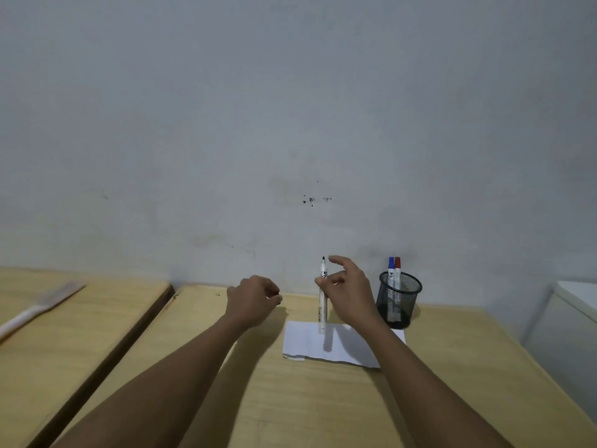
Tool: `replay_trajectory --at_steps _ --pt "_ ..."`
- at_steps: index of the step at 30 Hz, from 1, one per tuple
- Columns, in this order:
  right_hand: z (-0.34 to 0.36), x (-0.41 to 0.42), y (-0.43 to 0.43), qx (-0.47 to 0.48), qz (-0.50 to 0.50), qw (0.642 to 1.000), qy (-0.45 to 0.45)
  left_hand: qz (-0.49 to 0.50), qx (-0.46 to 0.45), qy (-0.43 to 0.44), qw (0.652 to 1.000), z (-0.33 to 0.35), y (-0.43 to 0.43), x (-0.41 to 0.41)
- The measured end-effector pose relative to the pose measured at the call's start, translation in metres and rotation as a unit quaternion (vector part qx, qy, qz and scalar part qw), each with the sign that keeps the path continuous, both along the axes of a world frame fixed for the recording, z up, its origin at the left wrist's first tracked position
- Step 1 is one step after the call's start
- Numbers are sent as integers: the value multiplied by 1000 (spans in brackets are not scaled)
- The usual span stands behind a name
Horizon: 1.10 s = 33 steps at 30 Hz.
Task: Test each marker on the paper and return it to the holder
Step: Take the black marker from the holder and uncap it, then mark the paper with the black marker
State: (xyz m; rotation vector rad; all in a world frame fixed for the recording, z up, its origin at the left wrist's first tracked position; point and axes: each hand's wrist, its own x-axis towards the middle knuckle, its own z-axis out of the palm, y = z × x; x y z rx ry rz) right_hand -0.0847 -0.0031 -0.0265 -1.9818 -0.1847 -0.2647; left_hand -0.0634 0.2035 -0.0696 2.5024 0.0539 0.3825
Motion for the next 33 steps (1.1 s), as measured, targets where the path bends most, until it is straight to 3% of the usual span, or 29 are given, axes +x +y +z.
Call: replay_trajectory --at_steps 5,8,12,14,15,18,20,26,33 --pt "-12 7 -1 43 37 998 10 -11 64 21 998 -23 4 2" --pt "-14 9 0 118 62 988 72 -21 86 31 996 -32 6 3" --pt "-15 11 1 386 117 892 203 -39 63 48 996 -39 8 1" --pt "-21 14 2 426 132 869 216 -41 32 43 998 -41 8 -4" --pt "-26 15 3 413 133 877 205 -33 14 18 999 -42 6 -10" --pt "-39 14 10 259 104 953 122 -22 33 -100 994 -44 0 -37" --pt "-48 16 17 186 95 974 89 -75 63 -102 990 -43 -5 -55" --pt "-74 32 32 98 136 979 116 -184 235 -20 954 -52 -2 -69" --pt "-98 43 32 58 109 988 90 -202 235 10 951 -56 3 -69"
